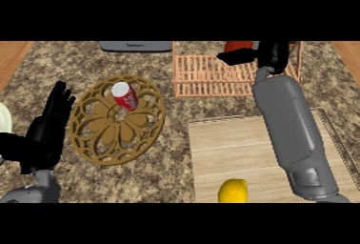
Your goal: Pick the bell pepper from the tray and place it in the tiered shelf
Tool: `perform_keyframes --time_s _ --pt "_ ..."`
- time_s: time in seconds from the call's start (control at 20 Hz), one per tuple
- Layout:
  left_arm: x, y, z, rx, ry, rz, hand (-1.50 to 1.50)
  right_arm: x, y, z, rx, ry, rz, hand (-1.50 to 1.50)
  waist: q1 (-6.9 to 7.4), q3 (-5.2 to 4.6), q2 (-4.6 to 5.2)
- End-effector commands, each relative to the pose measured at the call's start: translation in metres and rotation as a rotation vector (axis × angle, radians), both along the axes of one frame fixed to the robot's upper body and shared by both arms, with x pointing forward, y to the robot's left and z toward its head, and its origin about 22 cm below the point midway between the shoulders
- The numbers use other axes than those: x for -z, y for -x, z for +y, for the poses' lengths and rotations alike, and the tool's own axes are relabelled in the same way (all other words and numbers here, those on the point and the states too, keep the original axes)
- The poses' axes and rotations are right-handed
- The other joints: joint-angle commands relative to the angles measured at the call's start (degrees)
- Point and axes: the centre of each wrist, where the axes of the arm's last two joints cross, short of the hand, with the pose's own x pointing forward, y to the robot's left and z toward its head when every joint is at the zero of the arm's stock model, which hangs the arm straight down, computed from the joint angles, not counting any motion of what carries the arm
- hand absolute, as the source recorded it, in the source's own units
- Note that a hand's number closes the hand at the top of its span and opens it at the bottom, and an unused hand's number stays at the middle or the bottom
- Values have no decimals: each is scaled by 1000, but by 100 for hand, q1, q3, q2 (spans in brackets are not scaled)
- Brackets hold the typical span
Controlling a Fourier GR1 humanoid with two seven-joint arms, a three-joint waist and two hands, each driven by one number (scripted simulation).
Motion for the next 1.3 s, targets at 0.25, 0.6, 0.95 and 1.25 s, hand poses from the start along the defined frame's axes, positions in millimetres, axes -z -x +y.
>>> perform_keyframes --time_s 0.25,0.6,0.95,1.25 --pt "-10 -11 -8 -12 -9 -24 0 -33 4 -14 -26 -145 -197 -150 -53 2 -3" --pt "7 19 9 -21 -4 5 0 -71 26 -70 165 -220 -228 -150 -79 -2 -32" --pt "12 9 13 -32 -9 15 0 -66 102 -143 224 -225 -178 -150 -212 -1 -49" --pt "14 8 5 -42 -2 10 0 -78 172 -196 207 -254 -162 -150 -204 0 -40"
